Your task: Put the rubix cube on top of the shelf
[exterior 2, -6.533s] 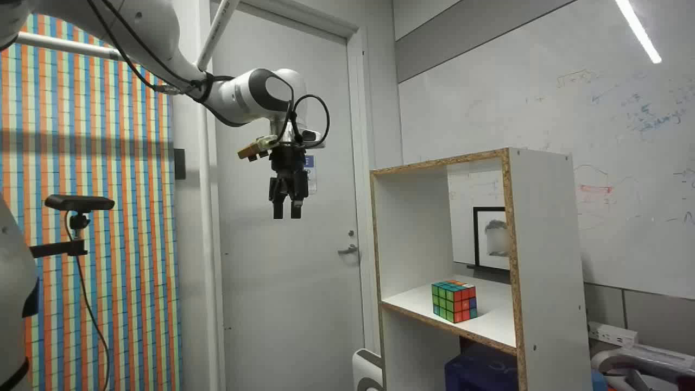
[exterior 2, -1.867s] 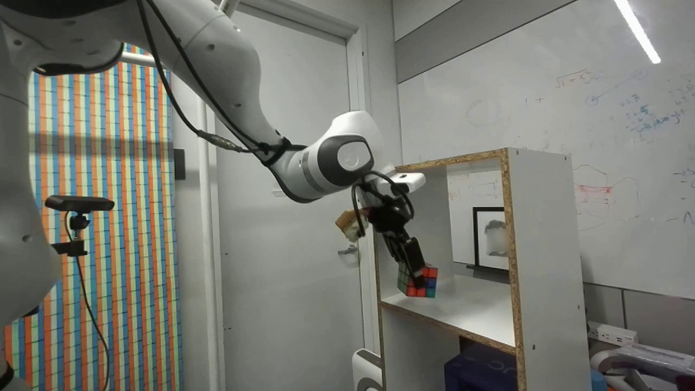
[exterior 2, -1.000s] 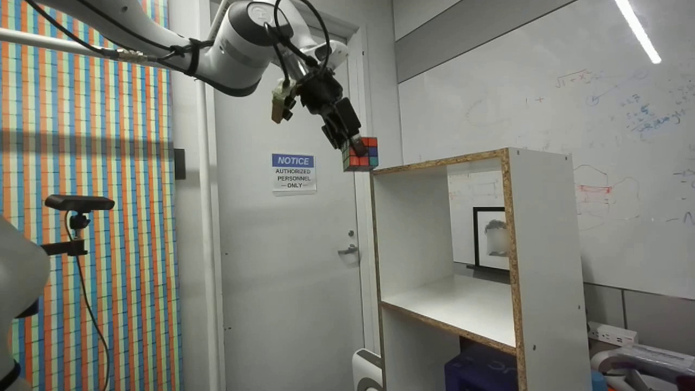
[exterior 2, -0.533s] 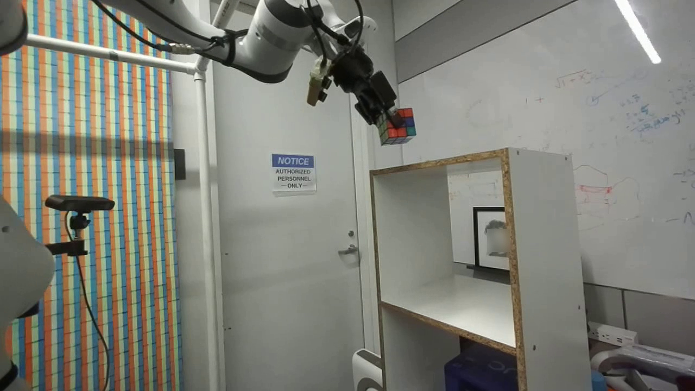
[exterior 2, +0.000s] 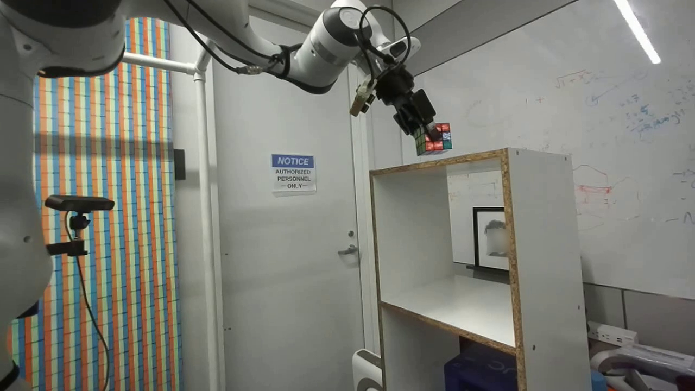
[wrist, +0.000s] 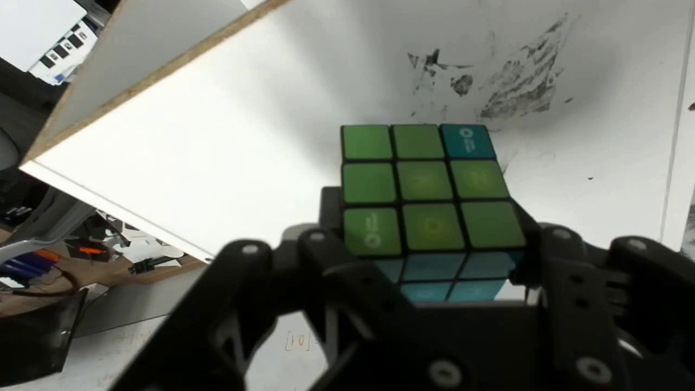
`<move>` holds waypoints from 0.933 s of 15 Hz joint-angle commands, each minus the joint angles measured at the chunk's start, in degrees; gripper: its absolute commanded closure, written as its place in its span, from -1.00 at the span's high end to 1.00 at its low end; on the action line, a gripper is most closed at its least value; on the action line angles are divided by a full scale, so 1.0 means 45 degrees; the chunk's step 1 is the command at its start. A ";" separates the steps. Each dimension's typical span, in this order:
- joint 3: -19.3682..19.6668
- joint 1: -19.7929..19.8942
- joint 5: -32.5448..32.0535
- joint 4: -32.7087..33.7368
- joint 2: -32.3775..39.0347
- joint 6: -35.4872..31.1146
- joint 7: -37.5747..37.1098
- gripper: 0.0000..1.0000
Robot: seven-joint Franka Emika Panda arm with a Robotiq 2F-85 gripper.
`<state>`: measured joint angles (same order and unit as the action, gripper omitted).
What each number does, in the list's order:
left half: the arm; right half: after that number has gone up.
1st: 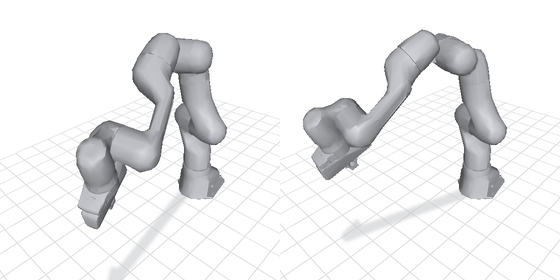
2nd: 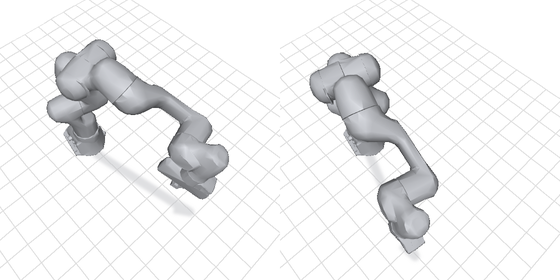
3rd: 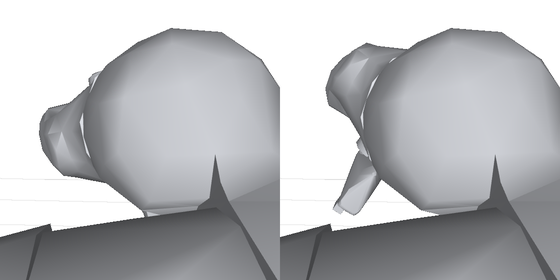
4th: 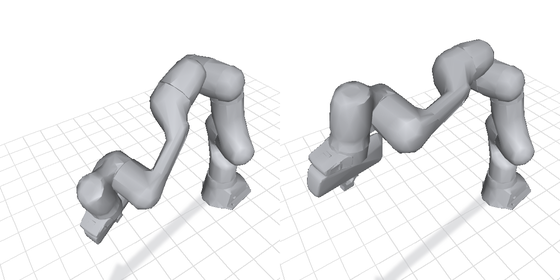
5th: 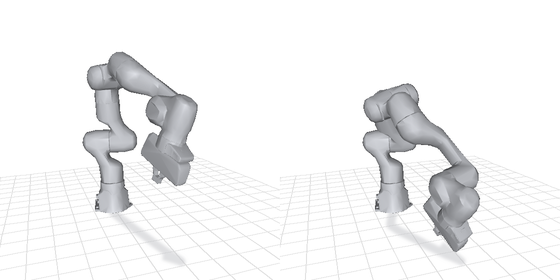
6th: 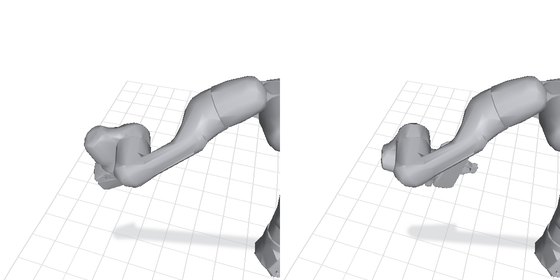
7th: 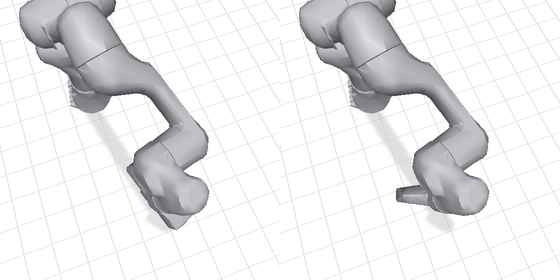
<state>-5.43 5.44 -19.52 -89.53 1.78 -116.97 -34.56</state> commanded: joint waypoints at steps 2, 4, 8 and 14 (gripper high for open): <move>0.0495 -0.0929 0.0123 0.2268 0.1058 0.1770 0.0094 0.98; 0.0529 -0.1205 0.0235 0.2626 0.0965 0.2857 0.0298 1.00; 0.0061 -0.1373 0.0502 0.2446 0.0045 0.4967 0.1618 1.00; -0.0379 -0.1622 0.0537 0.0280 -0.2031 0.6962 0.3977 1.00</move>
<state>-7.16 -1.72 -18.14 -81.93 -1.68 -87.40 -21.60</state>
